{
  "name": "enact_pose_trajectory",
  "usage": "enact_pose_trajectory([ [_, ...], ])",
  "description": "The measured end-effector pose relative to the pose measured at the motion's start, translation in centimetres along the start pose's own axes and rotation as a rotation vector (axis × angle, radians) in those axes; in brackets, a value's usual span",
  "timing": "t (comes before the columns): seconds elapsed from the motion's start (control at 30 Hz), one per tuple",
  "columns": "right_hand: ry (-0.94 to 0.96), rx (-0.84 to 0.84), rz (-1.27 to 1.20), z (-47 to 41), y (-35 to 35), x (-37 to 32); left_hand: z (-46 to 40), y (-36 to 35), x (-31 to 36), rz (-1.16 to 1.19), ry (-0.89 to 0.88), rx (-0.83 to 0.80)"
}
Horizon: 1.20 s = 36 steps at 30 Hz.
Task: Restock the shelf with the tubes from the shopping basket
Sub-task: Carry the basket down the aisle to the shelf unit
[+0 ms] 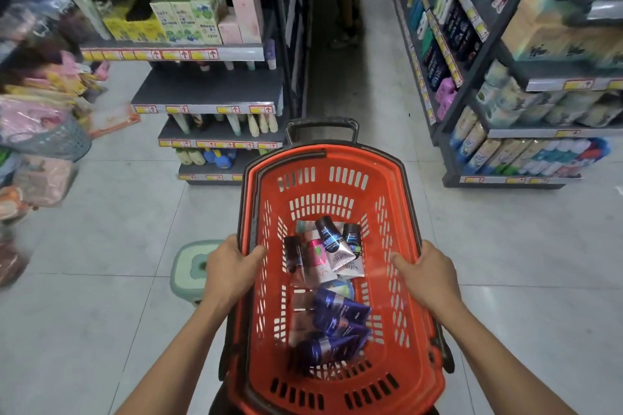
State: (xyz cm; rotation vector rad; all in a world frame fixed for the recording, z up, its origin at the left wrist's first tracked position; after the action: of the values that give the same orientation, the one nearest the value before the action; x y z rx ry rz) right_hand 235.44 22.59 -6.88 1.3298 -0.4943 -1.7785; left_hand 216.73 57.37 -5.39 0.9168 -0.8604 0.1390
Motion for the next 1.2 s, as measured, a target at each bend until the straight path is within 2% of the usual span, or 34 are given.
enact_pose_trajectory([
  [0.3, -0.004, -0.017, 0.054, -8.6, 0.9, -2.3, -6.4, -2.8, 3.9, -0.045, 0.048, -0.005],
  [0.5, -0.004, -0.045, 0.07, -14.9, -0.6, -6.6, -13.3, -3.1, 4.9, -0.011, 0.067, -0.027],
  [0.83, 0.137, -0.152, 0.229, -26.1, -7.2, -23.7, -25.0, 4.3, 2.3, 0.086, 0.204, 0.122],
  [1.0, 0.287, -0.185, 0.343, -29.8, -12.2, -33.4, -28.0, 9.3, -0.8, 0.15, 0.309, 0.245],
  [1.2, 0.429, -0.305, 0.409, -32.1, -18.2, -42.7, -29.7, 13.9, -3.5, 0.204, 0.421, 0.373],
])
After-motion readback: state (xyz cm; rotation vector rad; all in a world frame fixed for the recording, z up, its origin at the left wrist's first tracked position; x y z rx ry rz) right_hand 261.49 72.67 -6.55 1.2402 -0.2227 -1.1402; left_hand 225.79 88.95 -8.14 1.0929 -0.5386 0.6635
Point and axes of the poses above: each hand's wrist, its own z-axis away from the middle knuckle, its own y-axis out of the back of the hand, x = y × z, the point moved 8 cm from there along -z, towards the middle knuckle, and after that the axes turned 1 degree about z, right-handed, at the moved point
